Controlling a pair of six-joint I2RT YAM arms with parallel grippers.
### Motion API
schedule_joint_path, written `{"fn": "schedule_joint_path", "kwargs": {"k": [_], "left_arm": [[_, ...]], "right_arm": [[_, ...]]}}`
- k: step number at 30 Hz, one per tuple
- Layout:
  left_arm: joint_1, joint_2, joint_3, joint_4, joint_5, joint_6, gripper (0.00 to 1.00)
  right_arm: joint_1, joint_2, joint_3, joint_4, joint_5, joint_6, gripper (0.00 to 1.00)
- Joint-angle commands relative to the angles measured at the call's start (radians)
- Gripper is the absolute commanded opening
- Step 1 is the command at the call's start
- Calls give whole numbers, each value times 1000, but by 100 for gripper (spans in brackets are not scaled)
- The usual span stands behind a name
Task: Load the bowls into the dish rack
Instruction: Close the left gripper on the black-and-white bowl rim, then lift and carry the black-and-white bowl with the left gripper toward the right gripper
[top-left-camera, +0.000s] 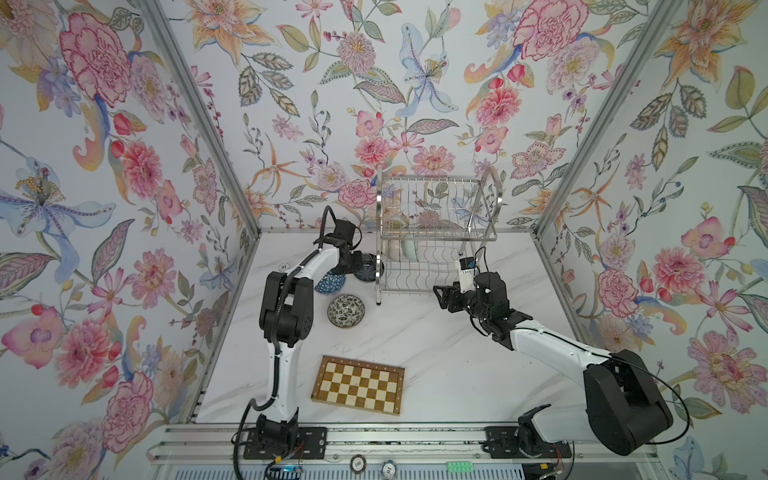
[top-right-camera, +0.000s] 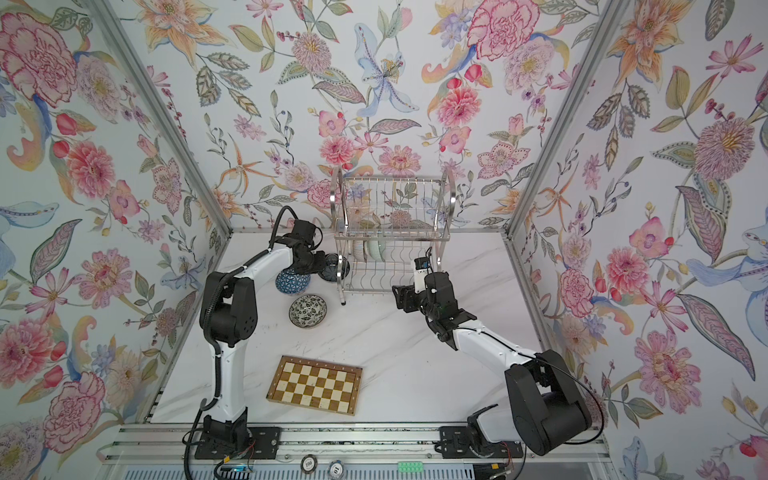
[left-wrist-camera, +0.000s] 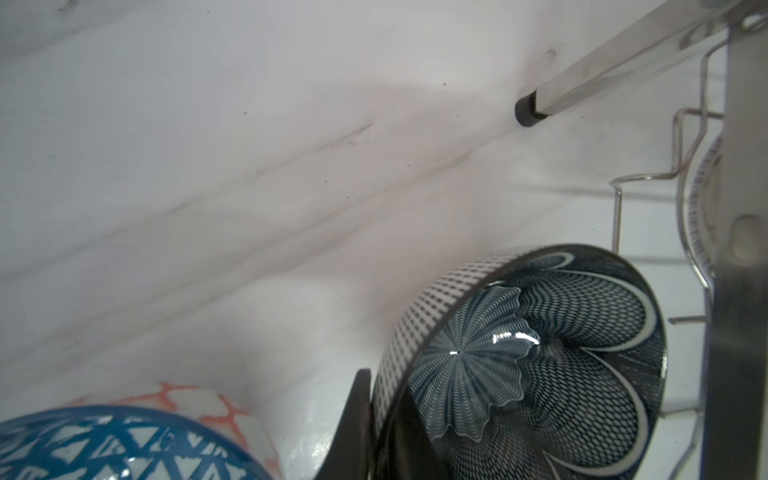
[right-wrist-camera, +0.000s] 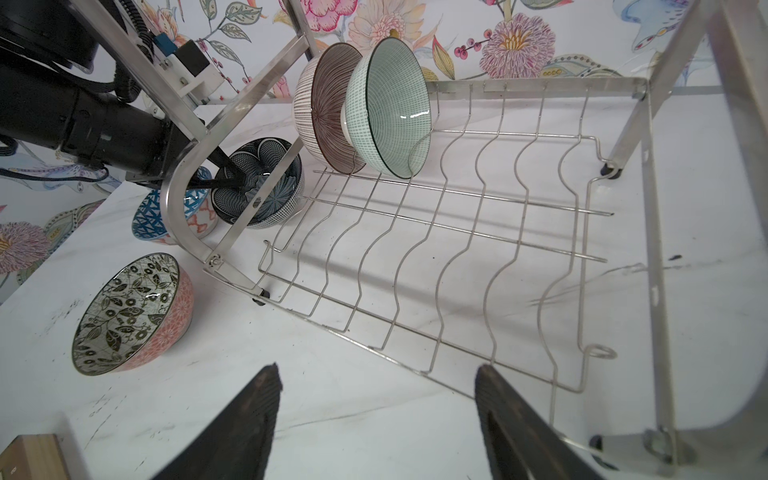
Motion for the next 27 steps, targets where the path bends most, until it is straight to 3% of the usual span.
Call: {"fn": "schedule_joint_path", "kwargs": {"k": [1,14,22,27], "left_arm": [[31,-87,45,-15,-16,12,1],[97,-198,6,-31,-11,17,0],[119,-380,-226,18,7,-11,0],[119,-536,-422,40,62,-29,0]], "right_arm": [[10,13,38,1,11,-15,75],[16,18,52,7,6,-16,75],[18,9,52,17,12,-13,75],[18,-16,32,6,89,9,75]]}}
